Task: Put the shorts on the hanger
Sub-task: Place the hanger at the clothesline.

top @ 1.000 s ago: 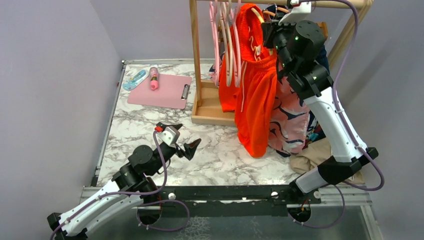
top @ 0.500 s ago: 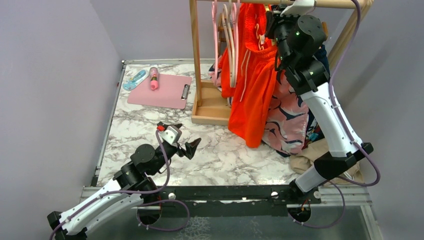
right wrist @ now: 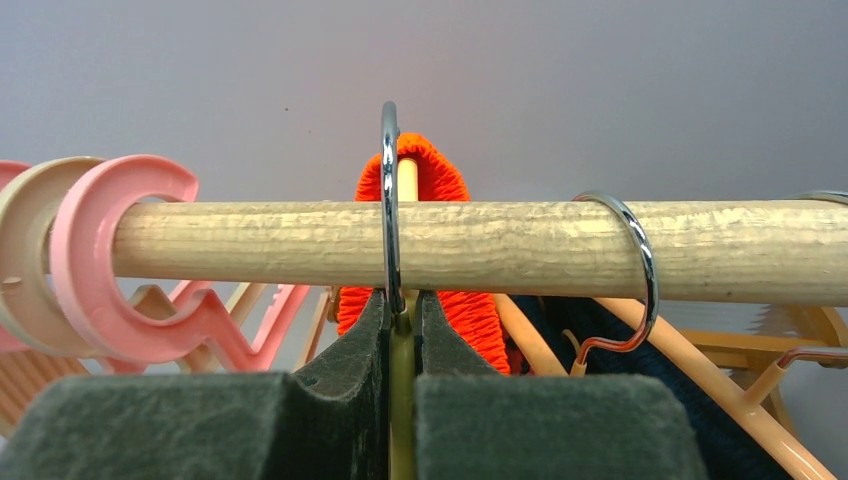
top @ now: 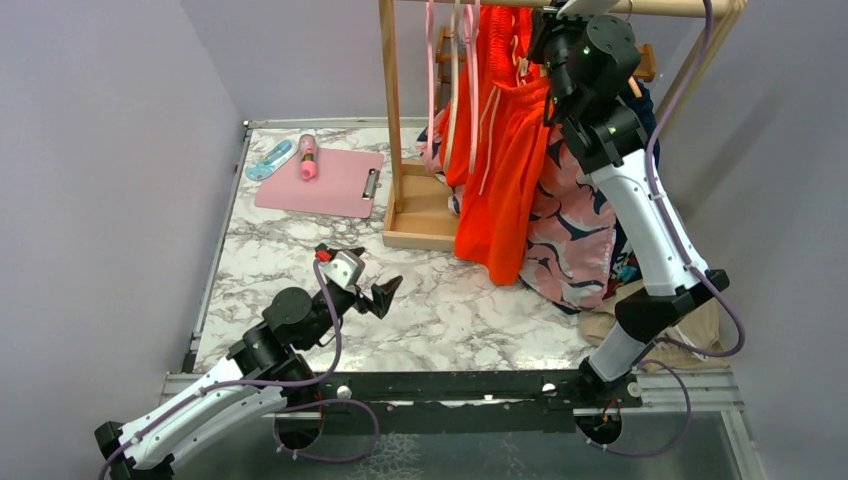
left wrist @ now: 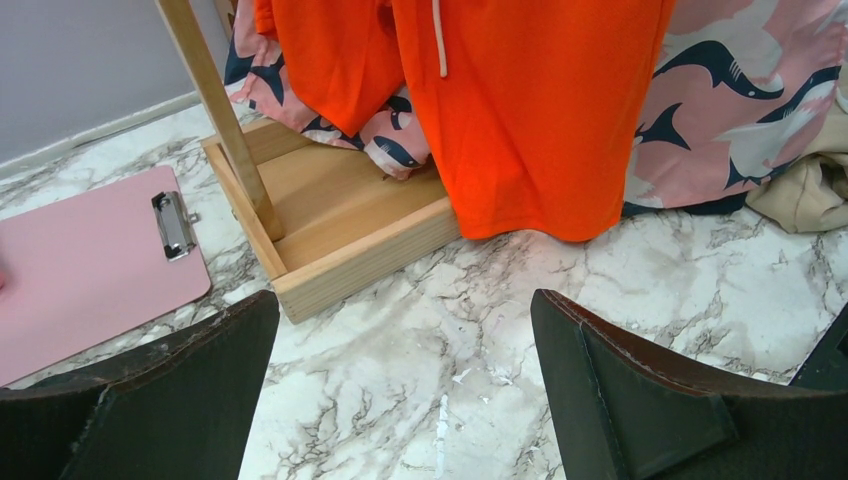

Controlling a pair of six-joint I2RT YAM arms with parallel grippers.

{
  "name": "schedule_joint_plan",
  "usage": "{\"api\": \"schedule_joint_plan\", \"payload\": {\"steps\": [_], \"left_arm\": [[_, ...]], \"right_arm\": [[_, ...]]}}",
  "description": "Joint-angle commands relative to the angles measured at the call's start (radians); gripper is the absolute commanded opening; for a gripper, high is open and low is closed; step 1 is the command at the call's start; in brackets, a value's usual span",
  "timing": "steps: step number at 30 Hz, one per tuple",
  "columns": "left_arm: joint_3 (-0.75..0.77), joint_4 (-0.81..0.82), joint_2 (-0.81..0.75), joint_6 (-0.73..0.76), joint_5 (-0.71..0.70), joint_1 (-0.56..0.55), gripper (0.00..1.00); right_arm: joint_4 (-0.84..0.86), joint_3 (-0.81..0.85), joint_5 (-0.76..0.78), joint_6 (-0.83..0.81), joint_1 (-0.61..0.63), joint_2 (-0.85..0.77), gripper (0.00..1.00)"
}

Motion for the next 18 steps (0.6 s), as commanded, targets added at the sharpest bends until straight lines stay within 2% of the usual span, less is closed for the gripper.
{"api": "schedule_joint_plan", "payload": {"steps": [1,18], "left_arm": [[-0.003,0.004,0.004,0.009,-0.01,0.002,0.99],[-0.004,0.004,-0.008,0.01,-0.008,0.002,0.99]], "right_arm": [[0.123,0.065,-0.007,0.032,-0.03,0.019,0.01],[0.035,-0.022,-0.112,0.127,-0.051,-0.008,0.01]]}}
